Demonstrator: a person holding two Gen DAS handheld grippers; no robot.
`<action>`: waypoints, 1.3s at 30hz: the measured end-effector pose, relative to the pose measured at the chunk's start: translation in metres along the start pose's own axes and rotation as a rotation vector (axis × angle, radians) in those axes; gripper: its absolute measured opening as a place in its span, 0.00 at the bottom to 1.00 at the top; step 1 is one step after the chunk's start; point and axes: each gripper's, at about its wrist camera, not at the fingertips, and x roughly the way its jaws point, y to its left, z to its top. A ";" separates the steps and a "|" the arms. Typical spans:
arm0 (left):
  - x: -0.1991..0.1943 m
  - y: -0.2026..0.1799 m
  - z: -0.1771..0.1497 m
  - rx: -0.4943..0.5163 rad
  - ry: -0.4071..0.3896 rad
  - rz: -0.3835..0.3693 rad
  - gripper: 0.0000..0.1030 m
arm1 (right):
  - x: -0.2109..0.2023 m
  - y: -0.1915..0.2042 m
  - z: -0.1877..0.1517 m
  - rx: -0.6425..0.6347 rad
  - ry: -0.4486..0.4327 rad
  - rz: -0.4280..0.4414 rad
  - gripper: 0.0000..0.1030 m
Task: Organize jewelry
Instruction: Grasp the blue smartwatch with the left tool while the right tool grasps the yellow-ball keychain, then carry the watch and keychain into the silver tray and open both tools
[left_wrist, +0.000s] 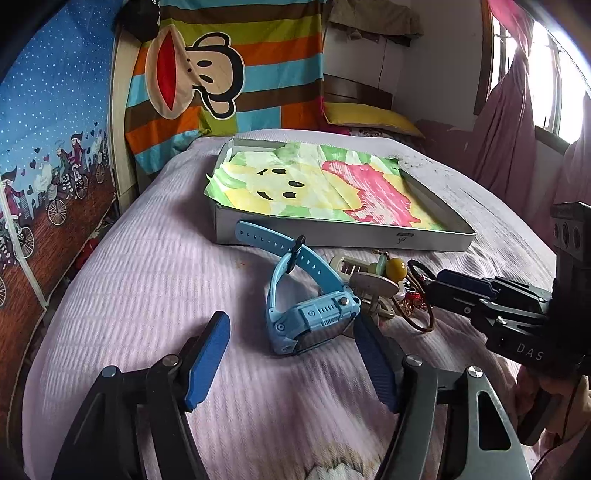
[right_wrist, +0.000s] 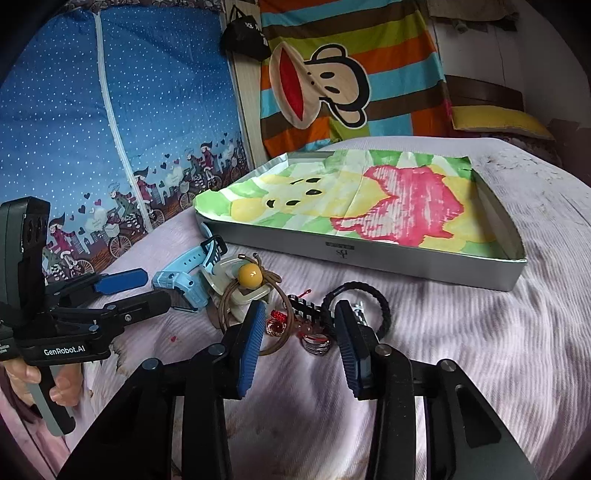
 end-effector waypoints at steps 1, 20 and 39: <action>0.002 0.000 0.001 -0.002 0.004 -0.010 0.66 | 0.004 0.000 0.001 0.001 0.015 0.006 0.28; 0.018 -0.005 0.004 0.042 0.029 -0.078 0.45 | 0.034 -0.001 0.007 0.024 0.105 0.061 0.09; 0.006 -0.024 -0.013 0.074 -0.011 -0.081 0.24 | 0.020 -0.004 -0.003 0.049 0.043 0.037 0.02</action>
